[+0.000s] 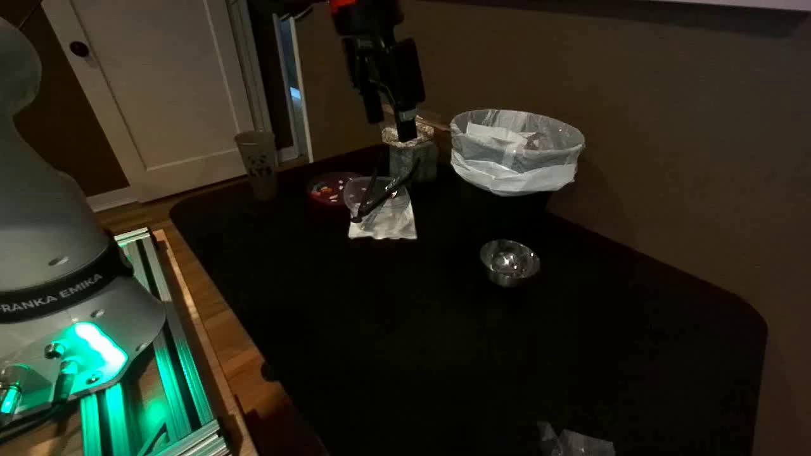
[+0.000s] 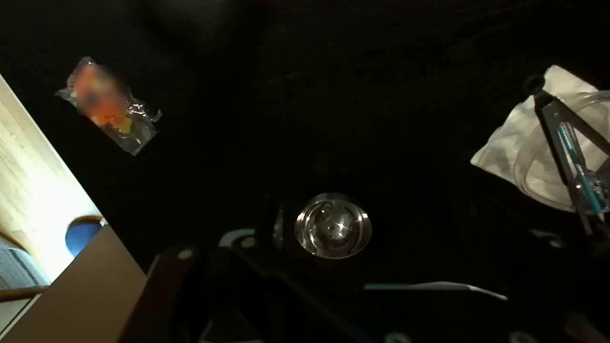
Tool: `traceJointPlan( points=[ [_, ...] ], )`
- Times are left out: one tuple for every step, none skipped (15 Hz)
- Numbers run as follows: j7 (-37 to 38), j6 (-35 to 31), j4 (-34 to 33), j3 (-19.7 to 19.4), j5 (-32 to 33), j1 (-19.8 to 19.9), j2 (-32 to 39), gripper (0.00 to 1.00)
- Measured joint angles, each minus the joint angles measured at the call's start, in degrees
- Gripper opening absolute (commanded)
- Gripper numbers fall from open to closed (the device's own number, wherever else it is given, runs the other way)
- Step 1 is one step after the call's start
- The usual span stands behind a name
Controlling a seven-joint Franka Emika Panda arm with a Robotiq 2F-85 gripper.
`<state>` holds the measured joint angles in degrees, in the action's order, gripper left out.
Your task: Place the metal bowl on the purple plate
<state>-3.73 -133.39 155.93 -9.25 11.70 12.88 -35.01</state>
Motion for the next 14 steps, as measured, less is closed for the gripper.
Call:
traceJointPlan(
  points=[
    [0.0,0.0,0.0,0.0,0.0,0.0,0.0,1.0],
    [0.0,0.0,0.0,0.0,0.0,0.0,0.0,1.0],
    [0.0,0.0,0.0,0.0,0.0,0.0,0.0,1.0],
    [0.0,0.0,0.0,0.0,0.0,0.0,0.0,1.0],
    [0.0,0.0,0.0,0.01,0.0,0.0,0.0,1.0],
    [0.45,-0.11,-0.06,0.01,-0.25,0.01,0.04,1.0],
    [1.43,-0.55,-0.22,0.01,-0.94,0.03,0.21,1.0],
    [3.39,-2.47,-0.43,0.02,-1.58,0.16,0.74,1.0],
    [5.74,-5.52,-0.79,0.03,-2.1,0.41,1.97,1.0],
    [7.98,-8.85,-1.36,0.05,-2.64,0.77,3.97,1.0],
    [10.07,-11.93,-2.16,0.04,-3.47,1.14,6.61,1.0],
    [12.04,-14.88,-3.24,0.05,-4.38,1.59,9.79,1.0],
    [13.99,-17.43,-4.5,0.05,-5.26,2.04,13.15,1.0],
    [15.86,-19.48,-5.93,0.05,-6.06,2.5,16.54,1.0]
  ],
)
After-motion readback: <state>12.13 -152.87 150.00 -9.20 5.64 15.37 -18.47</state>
